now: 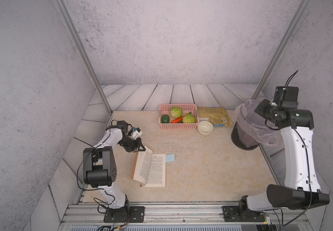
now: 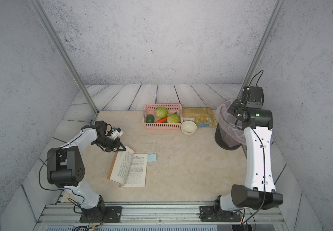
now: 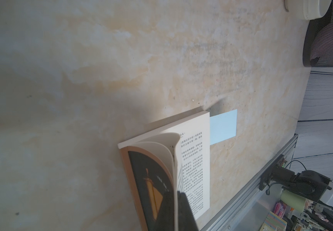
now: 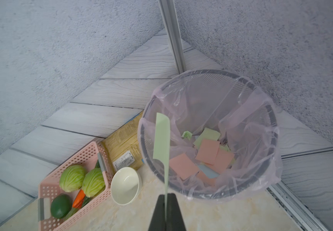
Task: Peel off the used sticky note
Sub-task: Place the note in the trash bin, then turn the page of the book at the center of the board.
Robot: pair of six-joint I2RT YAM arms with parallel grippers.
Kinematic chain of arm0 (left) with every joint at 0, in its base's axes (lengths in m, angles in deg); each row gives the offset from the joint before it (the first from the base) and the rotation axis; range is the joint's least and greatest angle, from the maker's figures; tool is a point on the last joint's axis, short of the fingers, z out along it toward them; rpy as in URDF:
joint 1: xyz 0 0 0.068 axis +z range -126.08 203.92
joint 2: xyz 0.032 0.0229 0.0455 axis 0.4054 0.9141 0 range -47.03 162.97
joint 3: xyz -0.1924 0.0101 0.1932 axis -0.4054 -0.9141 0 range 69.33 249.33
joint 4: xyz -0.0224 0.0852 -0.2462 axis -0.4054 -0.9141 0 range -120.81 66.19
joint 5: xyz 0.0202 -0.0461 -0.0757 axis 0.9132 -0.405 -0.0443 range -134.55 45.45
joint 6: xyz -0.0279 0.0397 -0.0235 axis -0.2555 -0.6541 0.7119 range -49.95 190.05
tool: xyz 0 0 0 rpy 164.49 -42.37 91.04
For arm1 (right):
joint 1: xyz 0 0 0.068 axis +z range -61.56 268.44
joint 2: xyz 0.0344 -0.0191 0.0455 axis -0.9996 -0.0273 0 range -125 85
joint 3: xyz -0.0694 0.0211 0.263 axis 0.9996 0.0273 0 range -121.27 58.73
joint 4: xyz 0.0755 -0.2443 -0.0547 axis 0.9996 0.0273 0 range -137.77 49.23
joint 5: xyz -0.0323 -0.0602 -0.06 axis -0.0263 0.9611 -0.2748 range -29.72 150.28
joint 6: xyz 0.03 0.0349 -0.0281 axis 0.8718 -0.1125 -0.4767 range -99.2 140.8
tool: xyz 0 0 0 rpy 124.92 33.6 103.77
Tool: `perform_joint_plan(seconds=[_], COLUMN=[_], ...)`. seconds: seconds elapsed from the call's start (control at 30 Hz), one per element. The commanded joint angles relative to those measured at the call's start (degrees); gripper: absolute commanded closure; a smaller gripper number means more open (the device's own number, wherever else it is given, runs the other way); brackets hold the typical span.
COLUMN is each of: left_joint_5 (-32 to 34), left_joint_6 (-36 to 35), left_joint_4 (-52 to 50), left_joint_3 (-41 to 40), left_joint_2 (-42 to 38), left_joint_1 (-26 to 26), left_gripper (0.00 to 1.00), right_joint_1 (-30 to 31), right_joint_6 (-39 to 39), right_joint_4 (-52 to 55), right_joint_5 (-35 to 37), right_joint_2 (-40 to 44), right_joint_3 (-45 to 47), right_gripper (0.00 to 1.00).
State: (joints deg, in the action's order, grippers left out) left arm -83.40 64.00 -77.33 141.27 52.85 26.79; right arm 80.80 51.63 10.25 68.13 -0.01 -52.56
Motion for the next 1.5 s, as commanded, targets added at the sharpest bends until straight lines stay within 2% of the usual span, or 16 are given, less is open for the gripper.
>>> perform_joint_plan(seconds=[0.0, 0.3, 0.4, 0.43, 0.5, 0.57, 0.7, 0.9, 1.0, 1.1, 1.2, 1.33, 1.47], left_joint_5=[-0.79, -0.79, -0.71, -0.62, -0.66, -0.57, -0.77, -0.96, -0.99, -0.9, -0.79, -1.07, -1.47], left_joint_6=[-0.88, -0.87, -0.89, -0.87, -0.84, -0.87, -0.83, -0.89, -0.96, -1.05, -1.12, -1.18, -1.47], left_joint_4=[-0.56, -0.66, -0.62, -0.64, -0.67, -0.71, -0.62, -0.61, -0.51, -0.59, -0.45, -0.61, -0.78], left_joint_3=[-0.07, -0.12, -0.13, -0.12, -0.1, -0.12, -0.05, -0.05, -0.09, -0.1, -0.11, -0.18, -0.22], left_joint_2=[-0.16, 0.0, -0.15, -0.22, -0.31, -0.41, -0.17, 0.01, 0.14, 0.23, 0.01, 0.22, 0.4], left_joint_1=[0.62, 0.63, 0.64, 0.61, 0.58, 0.56, 0.56, 0.56, 0.6, 0.64, 0.64, 0.64, 0.62], left_gripper=[1.0, 1.0, 1.0, 1.0, 1.0, 1.0, 1.0, 1.0, 1.0, 1.0, 1.0, 1.0, 1.0], right_joint_1=[-3.36, -8.85, -9.4, -9.53, -9.72, -9.76, -9.76, -8.56, -3.28, 6.9, 18.18, 31.16, 44.71], right_joint_6=[0.73, 1.8, 1.08, 0.86, 0.55, 0.0, -0.38, -0.44, -2.01, -3.35, -1.5, 4.51, 5.95], right_joint_4=[-1.25, -3.62, -2.46, -2.43, -1.96, -1.39, -1.19, 0.43, 1.55, 0.8, -4.22, -17.16, -23.0], right_joint_5=[-2.07, -5.76, -6.63, -6.94, -7.66, -9.03, -12.63, -19.25, -19.59, -18.03, -17.35, -21.14, -23.21], right_joint_2=[-2.93, -12.33, -14.37, -14.66, -14.91, -14.6, -12.73, -9.69, -7.06, -3.27, 1.56, 5.67, 1.29], right_joint_3=[-1.82, -2.55, -4.33, -4.71, -5.75, -7.38, -9.62, -11.53, -10.44, -4.49, 8.56, 28.31, 34.86], right_gripper=[1.0, 1.0, 0.8, 0.7, 0.43, 0.23, 0.11, 0.08, 0.09, 0.09, 0.1, 0.13, 0.14])
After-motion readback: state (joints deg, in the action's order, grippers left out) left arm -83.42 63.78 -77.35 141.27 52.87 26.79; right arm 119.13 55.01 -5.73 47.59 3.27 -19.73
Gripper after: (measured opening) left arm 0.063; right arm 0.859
